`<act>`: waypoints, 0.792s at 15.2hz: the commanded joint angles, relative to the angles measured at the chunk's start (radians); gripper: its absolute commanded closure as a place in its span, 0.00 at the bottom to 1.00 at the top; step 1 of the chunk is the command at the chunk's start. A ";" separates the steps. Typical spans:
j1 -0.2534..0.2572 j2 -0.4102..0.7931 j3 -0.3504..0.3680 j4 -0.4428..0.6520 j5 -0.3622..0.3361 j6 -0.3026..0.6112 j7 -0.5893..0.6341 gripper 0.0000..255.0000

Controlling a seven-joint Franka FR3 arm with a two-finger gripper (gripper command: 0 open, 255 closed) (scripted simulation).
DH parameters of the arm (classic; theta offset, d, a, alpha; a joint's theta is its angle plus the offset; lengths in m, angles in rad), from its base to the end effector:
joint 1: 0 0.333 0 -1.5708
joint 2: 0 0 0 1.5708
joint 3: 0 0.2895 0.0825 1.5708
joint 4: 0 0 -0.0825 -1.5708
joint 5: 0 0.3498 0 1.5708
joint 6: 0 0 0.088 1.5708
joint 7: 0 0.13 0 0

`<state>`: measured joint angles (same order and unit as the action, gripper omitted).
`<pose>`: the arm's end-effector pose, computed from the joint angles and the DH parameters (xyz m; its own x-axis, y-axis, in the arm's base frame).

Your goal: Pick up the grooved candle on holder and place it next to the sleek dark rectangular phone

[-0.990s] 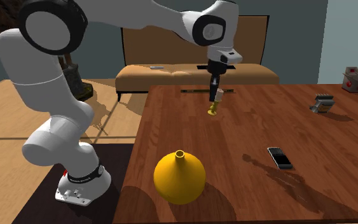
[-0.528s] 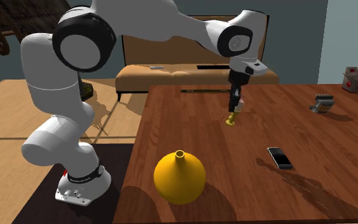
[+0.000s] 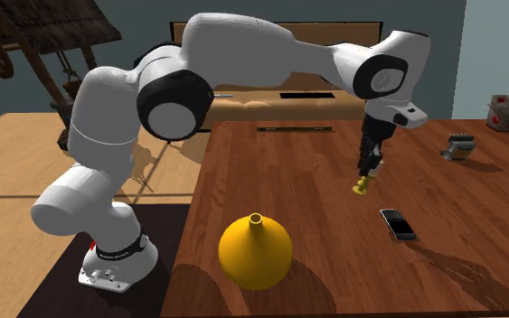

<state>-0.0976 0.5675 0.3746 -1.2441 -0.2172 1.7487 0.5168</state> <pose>0.6551 0.1067 0.4116 0.9688 -0.2474 -0.0160 -0.2469 -0.9687 0.0259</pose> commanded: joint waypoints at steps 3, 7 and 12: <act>0.013 0.127 -0.022 0.152 -0.026 -0.024 -0.032 1.00; 0.006 0.128 -0.023 0.100 -0.028 0.028 -0.027 1.00; 0.001 0.137 -0.026 0.047 -0.033 0.089 -0.021 1.00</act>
<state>-0.0939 0.7073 0.3485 -1.1795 -0.2497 1.8221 0.4948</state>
